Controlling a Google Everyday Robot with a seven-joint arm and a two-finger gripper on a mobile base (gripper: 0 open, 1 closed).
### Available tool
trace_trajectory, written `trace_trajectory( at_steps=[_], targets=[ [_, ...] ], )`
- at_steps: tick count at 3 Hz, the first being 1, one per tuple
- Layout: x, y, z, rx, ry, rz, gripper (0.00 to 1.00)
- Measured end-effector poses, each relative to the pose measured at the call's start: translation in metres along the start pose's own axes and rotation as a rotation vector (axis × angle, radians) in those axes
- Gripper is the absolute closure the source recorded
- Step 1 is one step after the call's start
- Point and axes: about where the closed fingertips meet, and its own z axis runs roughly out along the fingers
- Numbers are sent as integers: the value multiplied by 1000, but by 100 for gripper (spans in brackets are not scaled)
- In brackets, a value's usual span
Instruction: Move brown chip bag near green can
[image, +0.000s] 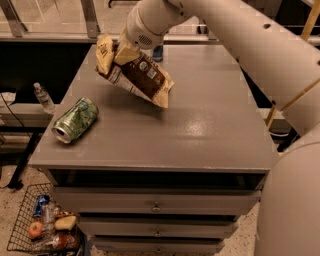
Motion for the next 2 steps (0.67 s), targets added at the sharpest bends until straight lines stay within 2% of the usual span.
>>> trace_trajectory(
  at_steps=[2],
  targets=[
    [-25, 31, 42, -122, -27, -17, 100]
  ],
)
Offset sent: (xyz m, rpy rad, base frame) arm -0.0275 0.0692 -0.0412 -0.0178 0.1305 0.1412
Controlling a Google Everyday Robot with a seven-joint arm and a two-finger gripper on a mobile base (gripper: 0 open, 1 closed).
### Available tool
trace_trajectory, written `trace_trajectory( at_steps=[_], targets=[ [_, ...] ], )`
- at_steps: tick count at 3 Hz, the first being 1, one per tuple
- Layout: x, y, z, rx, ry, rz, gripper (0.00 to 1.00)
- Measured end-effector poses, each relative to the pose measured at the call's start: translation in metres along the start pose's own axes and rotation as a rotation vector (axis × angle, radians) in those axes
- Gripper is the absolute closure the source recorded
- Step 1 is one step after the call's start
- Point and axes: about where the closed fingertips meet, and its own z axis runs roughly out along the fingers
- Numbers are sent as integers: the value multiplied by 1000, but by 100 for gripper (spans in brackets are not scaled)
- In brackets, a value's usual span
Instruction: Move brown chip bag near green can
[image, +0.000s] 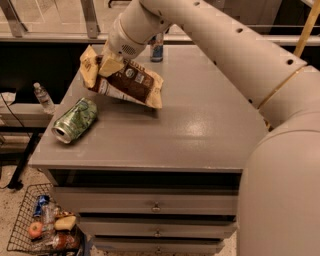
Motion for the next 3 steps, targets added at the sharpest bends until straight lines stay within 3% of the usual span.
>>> trace_trajectory(
  at_steps=[2, 3],
  targets=[
    [-17, 21, 27, -100, -35, -3, 100],
    [-20, 27, 34, -127, -50, 3, 100]
  ],
)
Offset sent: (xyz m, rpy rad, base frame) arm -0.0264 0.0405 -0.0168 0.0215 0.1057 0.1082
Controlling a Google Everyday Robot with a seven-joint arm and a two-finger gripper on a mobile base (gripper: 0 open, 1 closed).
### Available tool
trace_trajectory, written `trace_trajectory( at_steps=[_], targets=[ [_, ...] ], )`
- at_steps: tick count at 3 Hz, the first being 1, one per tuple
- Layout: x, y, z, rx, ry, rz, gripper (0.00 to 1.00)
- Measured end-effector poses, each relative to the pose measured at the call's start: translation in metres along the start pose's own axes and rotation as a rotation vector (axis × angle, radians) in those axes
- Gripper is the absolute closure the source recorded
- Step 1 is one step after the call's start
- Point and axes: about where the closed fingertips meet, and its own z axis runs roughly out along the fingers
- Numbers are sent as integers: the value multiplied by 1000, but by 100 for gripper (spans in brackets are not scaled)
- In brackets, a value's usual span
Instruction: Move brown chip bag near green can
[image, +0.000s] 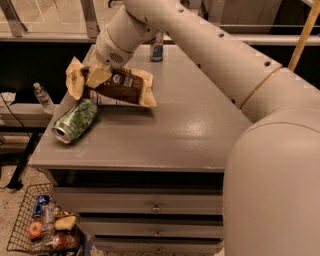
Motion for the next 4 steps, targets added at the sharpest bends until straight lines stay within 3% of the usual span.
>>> trace_trajectory(
  at_steps=[1, 4],
  targets=[
    [0, 1, 3, -4, 0, -1, 82],
    [-1, 3, 11, -18, 0, -2, 12]
  ],
)
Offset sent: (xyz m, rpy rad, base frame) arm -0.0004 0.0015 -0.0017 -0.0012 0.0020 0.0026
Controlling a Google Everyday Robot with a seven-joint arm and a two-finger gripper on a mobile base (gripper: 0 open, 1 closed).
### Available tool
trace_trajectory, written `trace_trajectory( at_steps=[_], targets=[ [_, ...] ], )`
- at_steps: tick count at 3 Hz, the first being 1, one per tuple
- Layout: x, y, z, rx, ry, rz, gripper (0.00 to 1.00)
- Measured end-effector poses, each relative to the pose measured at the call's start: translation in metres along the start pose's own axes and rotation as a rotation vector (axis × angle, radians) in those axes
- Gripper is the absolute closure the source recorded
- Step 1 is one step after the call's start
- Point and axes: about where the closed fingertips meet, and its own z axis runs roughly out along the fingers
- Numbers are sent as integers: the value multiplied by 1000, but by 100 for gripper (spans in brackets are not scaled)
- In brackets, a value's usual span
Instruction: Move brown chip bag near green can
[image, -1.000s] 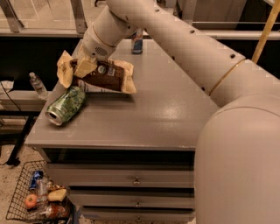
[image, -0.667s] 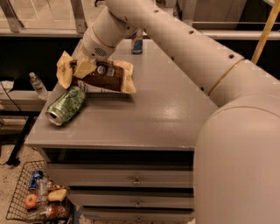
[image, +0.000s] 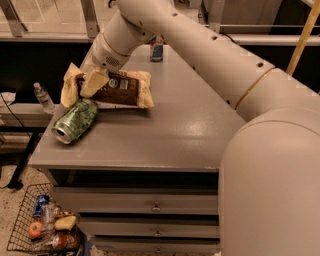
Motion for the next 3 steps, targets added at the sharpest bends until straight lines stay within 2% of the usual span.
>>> trace_trajectory(
  at_steps=[1, 2, 3],
  targets=[
    [0, 1, 3, -4, 0, 0, 0],
    [0, 1, 3, -5, 0, 0, 0],
    [4, 3, -12, -2, 30, 3, 0]
  ],
)
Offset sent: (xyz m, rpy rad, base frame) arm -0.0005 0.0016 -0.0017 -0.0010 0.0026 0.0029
